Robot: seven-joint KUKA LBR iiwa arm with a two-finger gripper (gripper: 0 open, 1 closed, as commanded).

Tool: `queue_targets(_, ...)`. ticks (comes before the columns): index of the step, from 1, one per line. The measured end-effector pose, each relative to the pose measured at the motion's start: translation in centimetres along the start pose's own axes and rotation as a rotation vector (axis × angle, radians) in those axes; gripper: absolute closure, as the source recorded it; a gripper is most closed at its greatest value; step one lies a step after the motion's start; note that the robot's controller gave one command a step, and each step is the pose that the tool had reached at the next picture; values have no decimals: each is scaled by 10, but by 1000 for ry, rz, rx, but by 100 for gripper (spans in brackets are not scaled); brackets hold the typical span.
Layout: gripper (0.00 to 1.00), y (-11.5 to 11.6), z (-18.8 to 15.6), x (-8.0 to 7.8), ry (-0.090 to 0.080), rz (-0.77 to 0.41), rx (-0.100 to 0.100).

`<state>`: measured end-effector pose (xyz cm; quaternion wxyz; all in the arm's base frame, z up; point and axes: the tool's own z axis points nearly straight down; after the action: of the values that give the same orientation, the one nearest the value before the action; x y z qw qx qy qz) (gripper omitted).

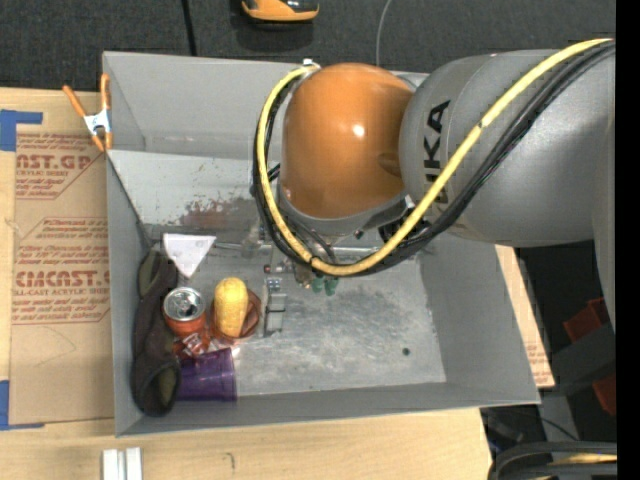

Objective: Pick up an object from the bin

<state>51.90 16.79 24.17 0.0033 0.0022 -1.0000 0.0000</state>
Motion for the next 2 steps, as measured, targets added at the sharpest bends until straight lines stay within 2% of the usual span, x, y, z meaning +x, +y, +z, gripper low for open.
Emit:
queue_targets(1,0,-1,-5,-2,-8,3,-2)
queue_targets(2,0,-5,33,0,-15,-52,-2)
